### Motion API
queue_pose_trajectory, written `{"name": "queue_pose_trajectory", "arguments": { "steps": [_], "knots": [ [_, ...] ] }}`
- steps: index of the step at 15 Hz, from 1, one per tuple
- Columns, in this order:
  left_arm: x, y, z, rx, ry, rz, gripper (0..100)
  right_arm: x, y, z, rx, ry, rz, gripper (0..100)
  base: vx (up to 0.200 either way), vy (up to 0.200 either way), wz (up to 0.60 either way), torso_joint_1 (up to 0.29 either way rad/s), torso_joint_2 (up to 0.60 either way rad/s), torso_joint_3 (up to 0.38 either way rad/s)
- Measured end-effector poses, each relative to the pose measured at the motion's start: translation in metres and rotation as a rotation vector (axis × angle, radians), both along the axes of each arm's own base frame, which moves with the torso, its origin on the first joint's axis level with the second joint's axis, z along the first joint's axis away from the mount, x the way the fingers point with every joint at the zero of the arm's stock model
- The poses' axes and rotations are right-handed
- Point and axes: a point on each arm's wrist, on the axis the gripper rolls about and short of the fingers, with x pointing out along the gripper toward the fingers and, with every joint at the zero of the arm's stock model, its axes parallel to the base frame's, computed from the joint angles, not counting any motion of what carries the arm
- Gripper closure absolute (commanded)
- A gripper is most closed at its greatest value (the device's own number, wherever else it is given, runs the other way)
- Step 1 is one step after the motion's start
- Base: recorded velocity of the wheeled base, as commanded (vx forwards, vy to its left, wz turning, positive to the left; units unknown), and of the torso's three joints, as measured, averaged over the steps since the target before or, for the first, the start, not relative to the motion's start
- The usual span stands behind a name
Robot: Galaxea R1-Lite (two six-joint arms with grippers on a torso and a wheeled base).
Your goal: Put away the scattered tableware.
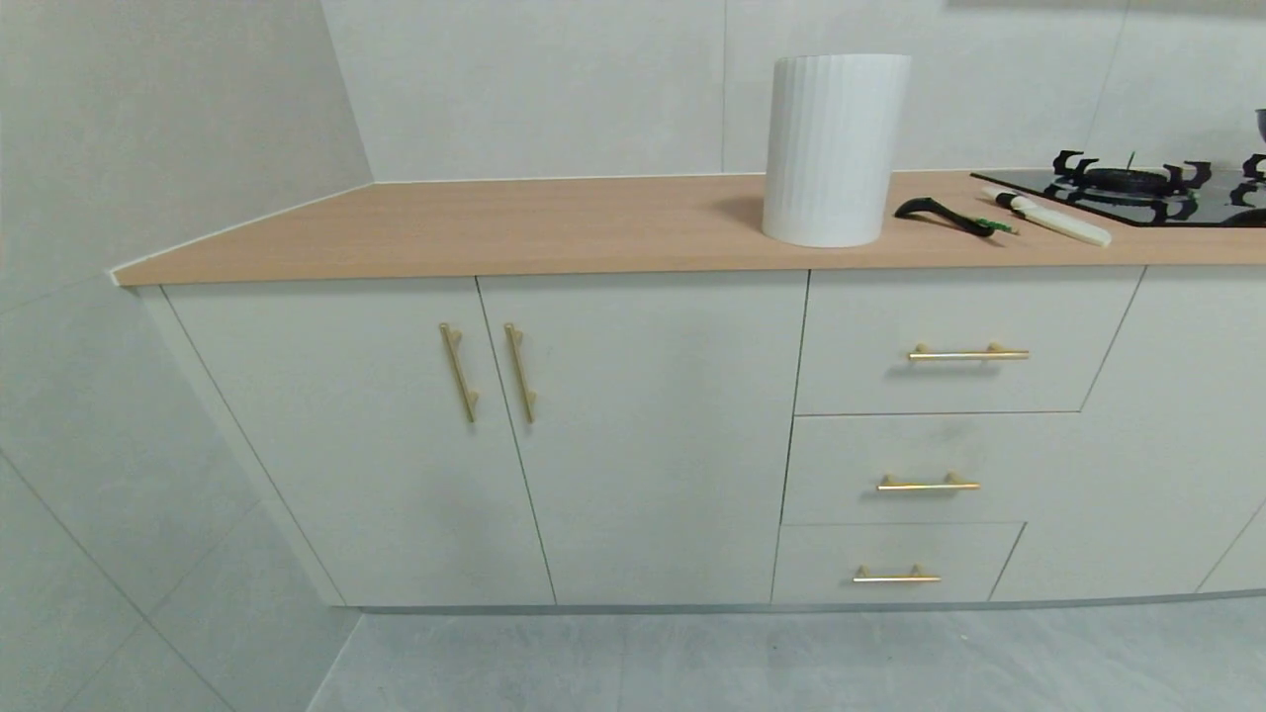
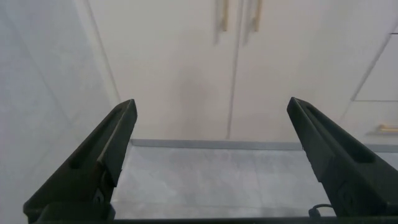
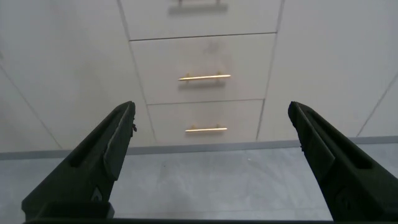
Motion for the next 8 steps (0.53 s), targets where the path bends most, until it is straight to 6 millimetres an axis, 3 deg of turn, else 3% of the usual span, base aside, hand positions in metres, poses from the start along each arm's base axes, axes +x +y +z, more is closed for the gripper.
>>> {"name": "queue_pose_trajectory", "arguments": {
  "steps": [7, 8],
  "knots": [
    [0.0, 0.0, 0.0001, 0.0, -0.001, 0.0, 0, 0.0, 0.0, 0.0, 0.002, 0.0, -0.001, 0, 0.0, -0.2, 0.0, 0.0, 0.0, 0.002],
    [0.0, 0.0, 0.0, 0.001, 0.0, 0.0, 0, 0.0, 0.0, 0.0, 0.002, 0.0, -0.001, 0, 0.0, 0.0, 0.0, 0.0, 0.0, 0.0]
  ]
}}
